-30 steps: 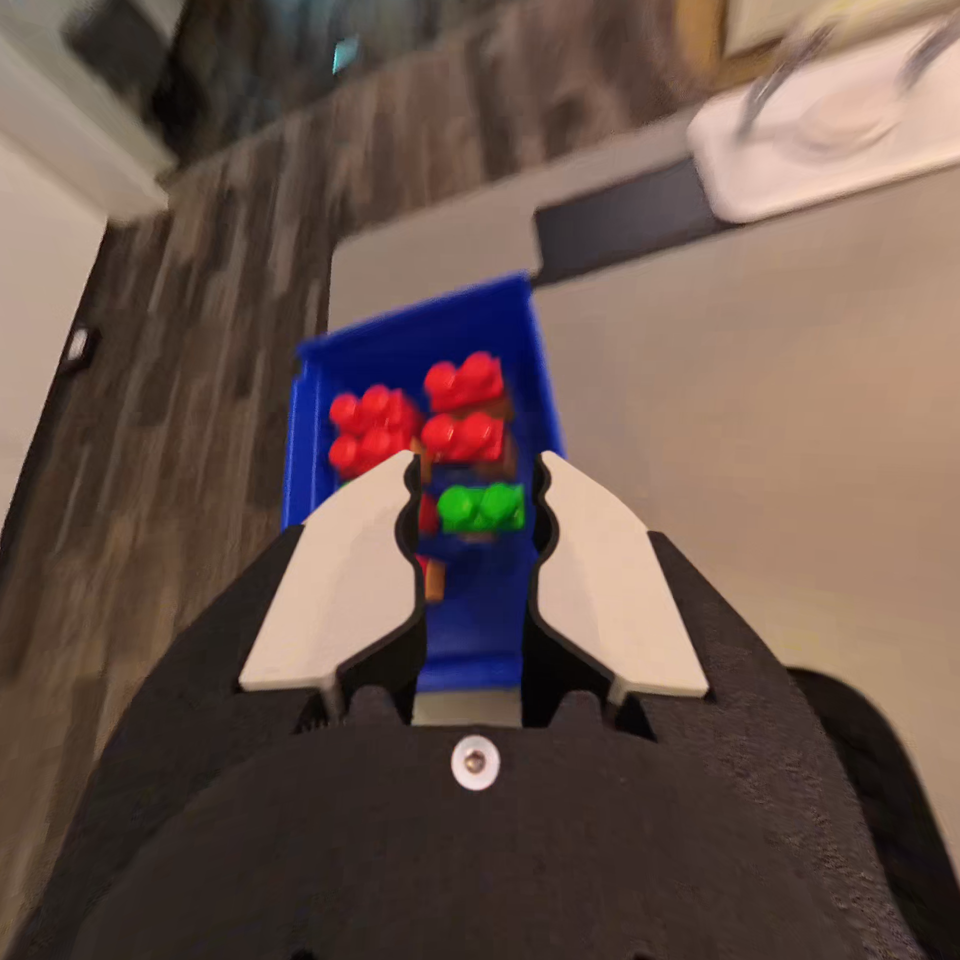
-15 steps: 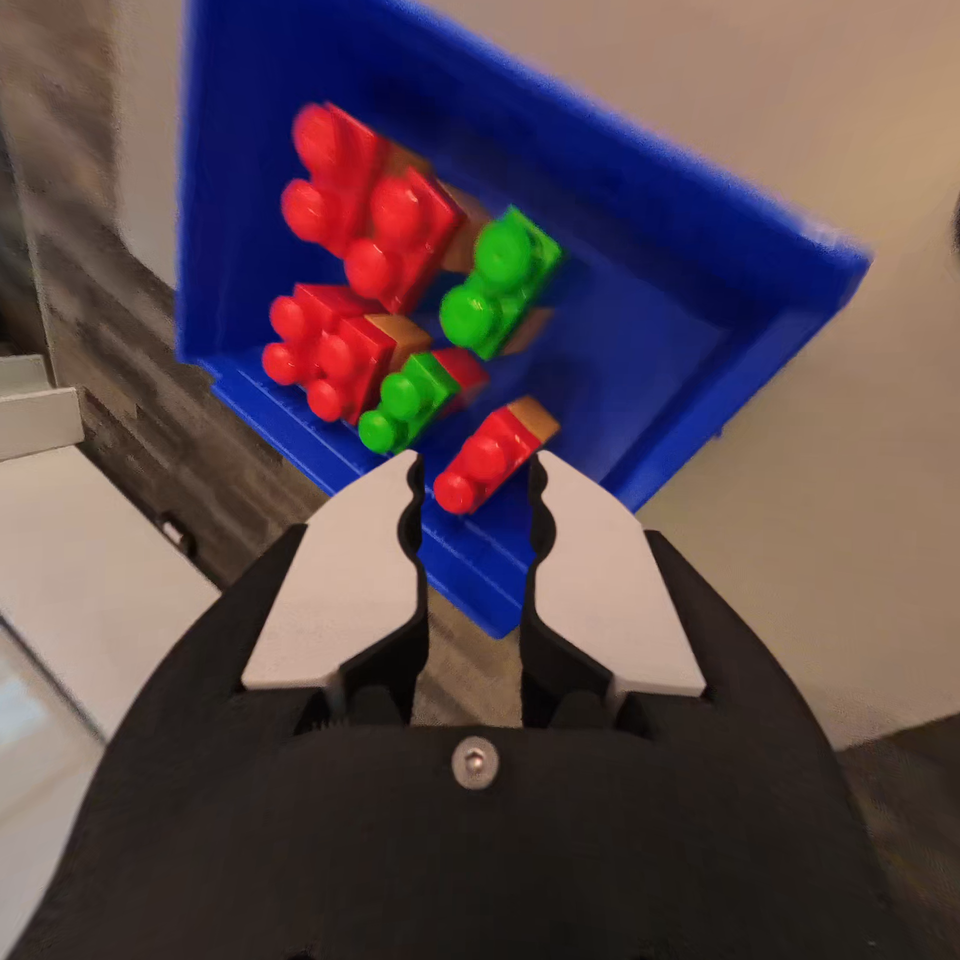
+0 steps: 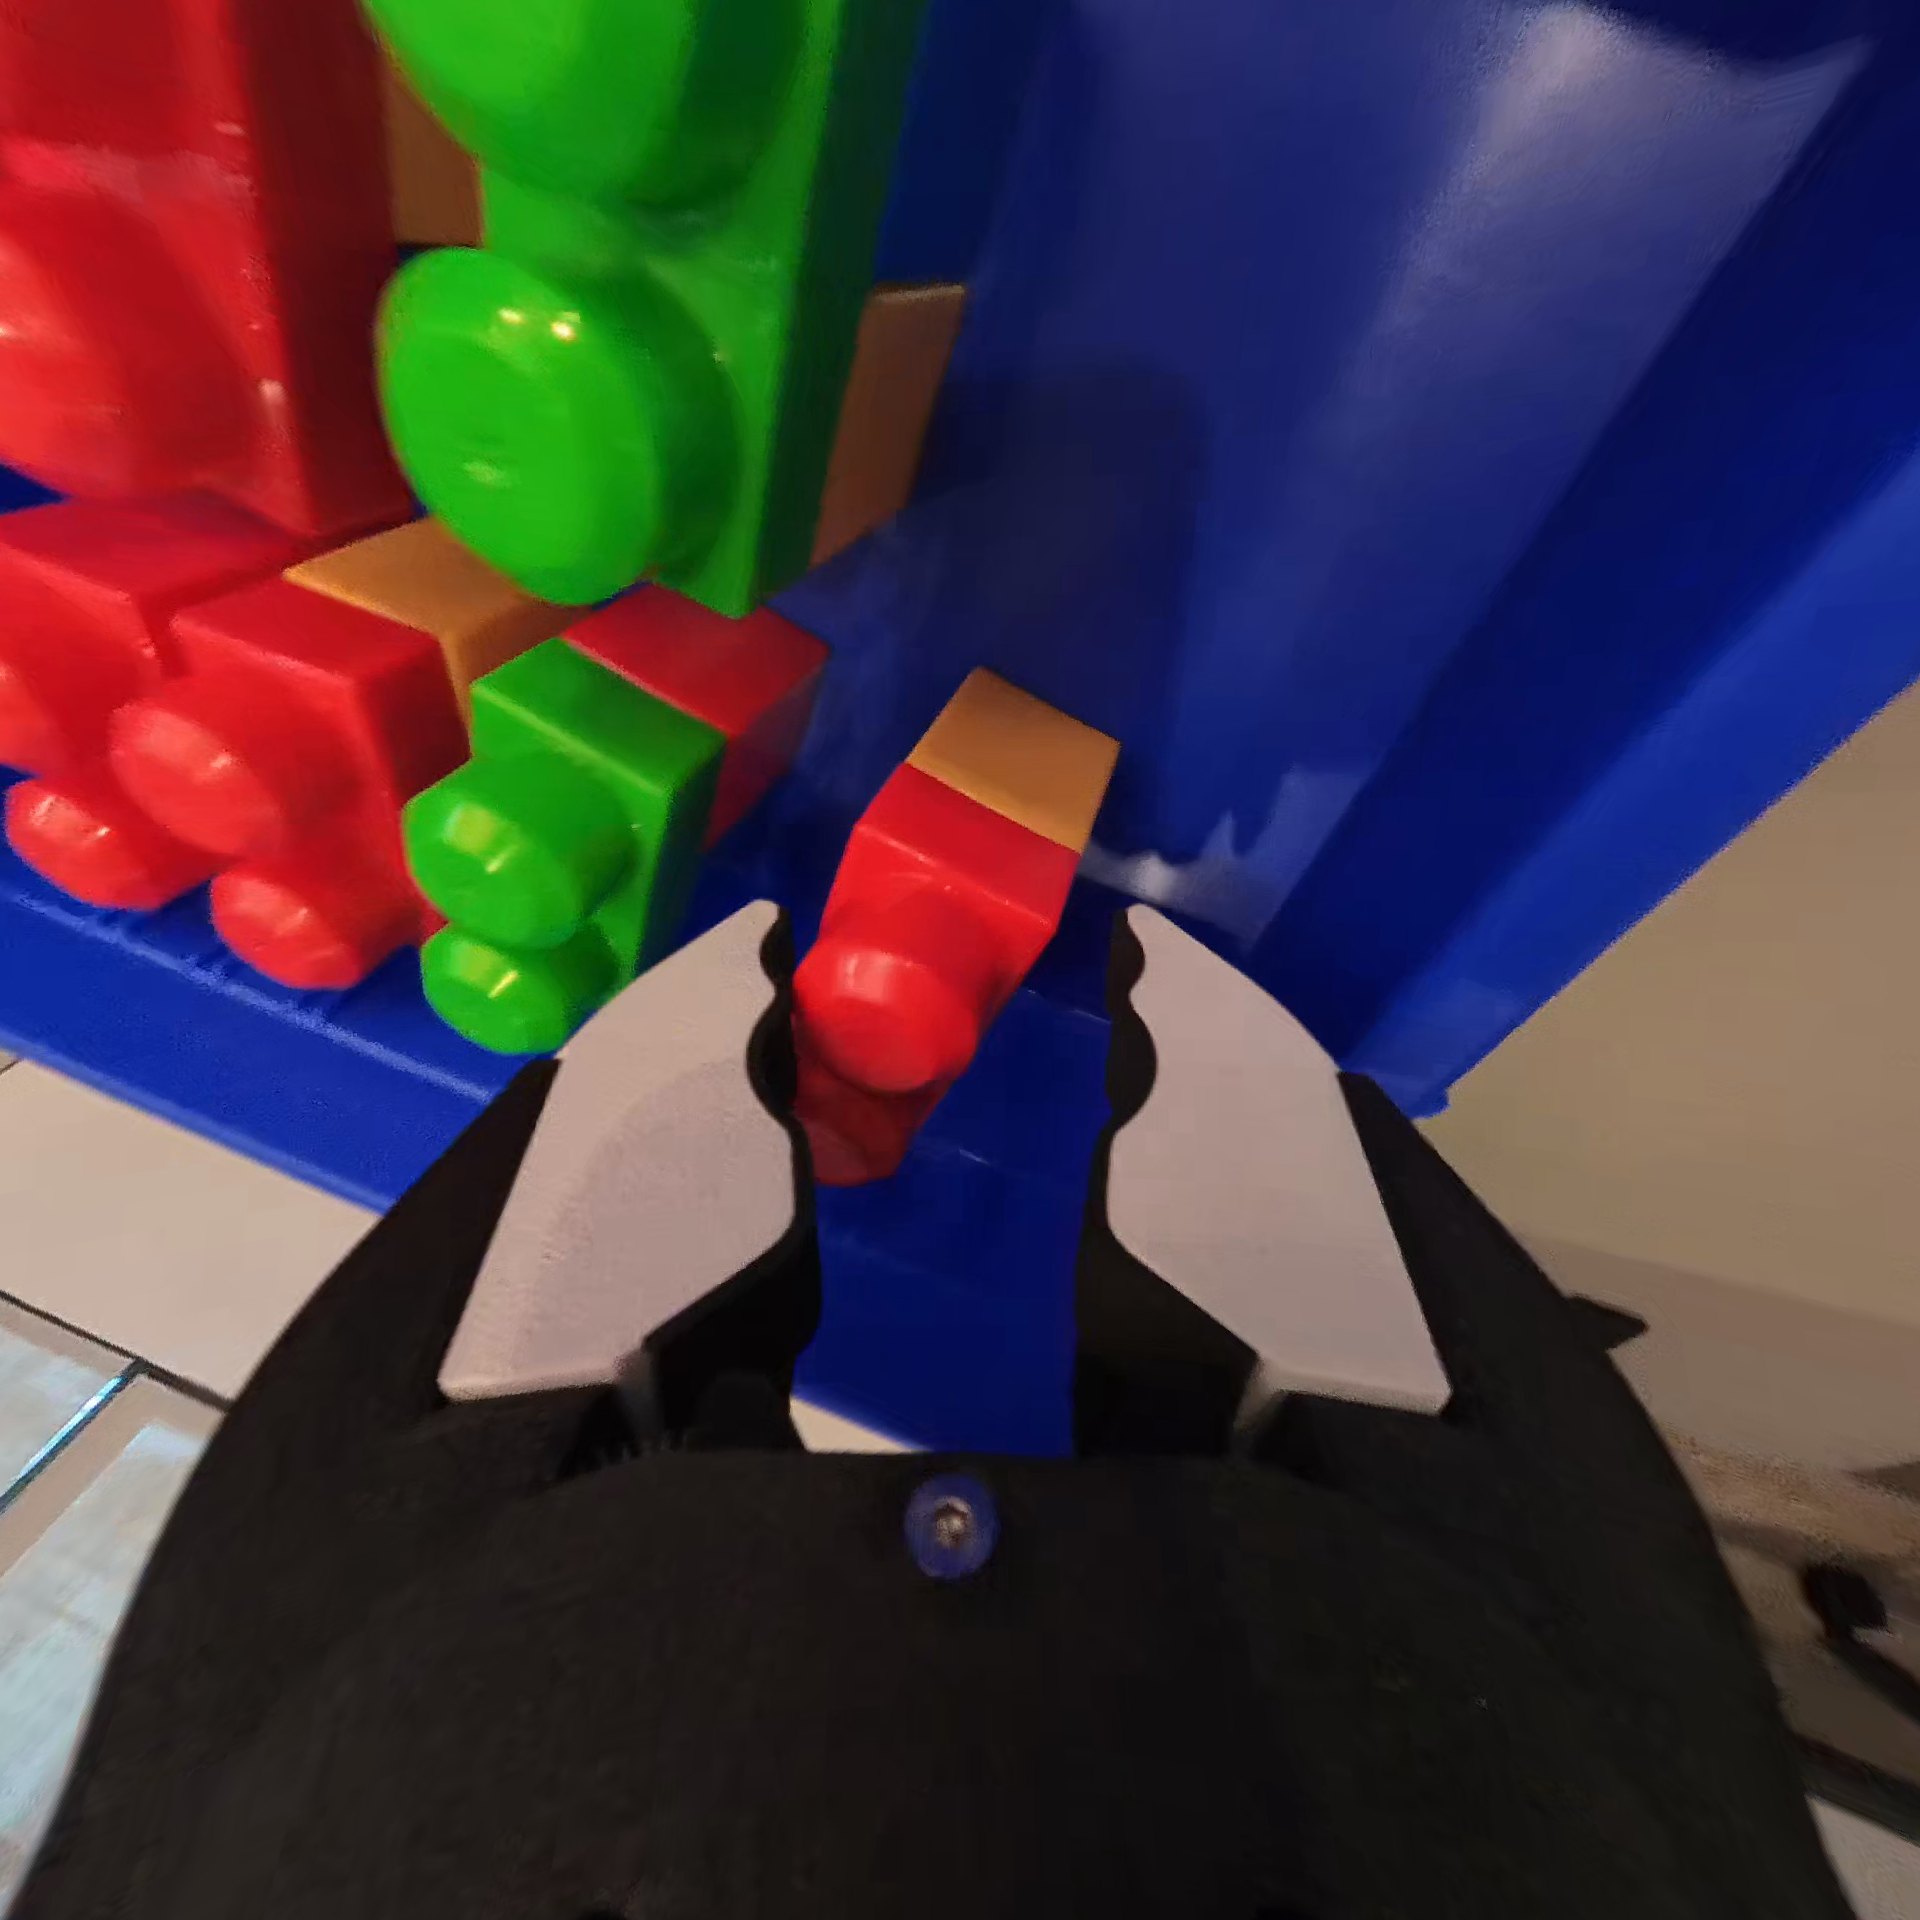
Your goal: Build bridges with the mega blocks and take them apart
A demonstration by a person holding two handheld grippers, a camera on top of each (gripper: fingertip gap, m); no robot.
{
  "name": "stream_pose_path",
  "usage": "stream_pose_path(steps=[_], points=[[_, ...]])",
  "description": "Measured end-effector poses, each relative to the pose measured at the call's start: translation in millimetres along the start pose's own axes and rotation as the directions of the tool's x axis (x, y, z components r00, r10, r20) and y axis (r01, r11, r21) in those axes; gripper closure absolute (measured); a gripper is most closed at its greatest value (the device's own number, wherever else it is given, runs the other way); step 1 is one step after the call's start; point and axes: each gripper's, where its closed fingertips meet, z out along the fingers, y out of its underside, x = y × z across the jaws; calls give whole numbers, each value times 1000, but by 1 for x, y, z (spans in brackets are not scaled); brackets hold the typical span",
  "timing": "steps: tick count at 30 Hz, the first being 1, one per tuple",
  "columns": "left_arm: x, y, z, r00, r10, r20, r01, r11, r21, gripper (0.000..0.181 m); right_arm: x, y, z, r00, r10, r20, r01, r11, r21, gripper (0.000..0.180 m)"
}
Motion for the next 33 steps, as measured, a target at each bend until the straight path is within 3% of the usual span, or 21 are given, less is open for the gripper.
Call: stream_pose_path(steps=[7, 9, 12, 15, 18, 22, 24, 28, 33], points=[[-6, 5, 10, 999, -42, -15, 42, 999, -35, 141, 2, 10, 6, 1000, 0, -3, 0, 999, -48, 136], [-12, 0, -6, 994, -111, -1, 111, 993, 35, 142, -1, 9, 7, 1000, -2, 10, 3, 999, -51, 137], [-26, -25, -59, 970, -240, 25, 226, 939, 261, 142, -10, 5, 10, 999, -7, 34, 9, 999, -39, 138], [-44, -74, -148, 928, -369, 48, 271, 759, 592, 142, -36, -4, 21, 994, -33, 99, 35, 999, -13, 141], [-47, -146, -229, 880, -454, -136, 366, 468, 804, 142, -102, -18, 37, 947, -140, 288, 129, 990, 55, 140], [-10, -268, -287, 909, -230, -346, 397, 229, 889, 143, -219, -24, 34, 735, -345, 584, 253, 938, 237, 130], [10, -323, -299, 911, -92, -402, 412, 180, 893, 142, -252, -23, 30, 672, -402, 622, 270, 915, 300, 125], [37, -395, -310, 903, 79, -423, 413, 118, 903, 142, -262, -25, 39, 702, -462, 543, 316, 884, 343, 110], [48, -422, -318, 869, 202, -451, 451, 46, 891, 143, -262, -18, 44, 691, -309, 654, 195, 950, 243, 106]])
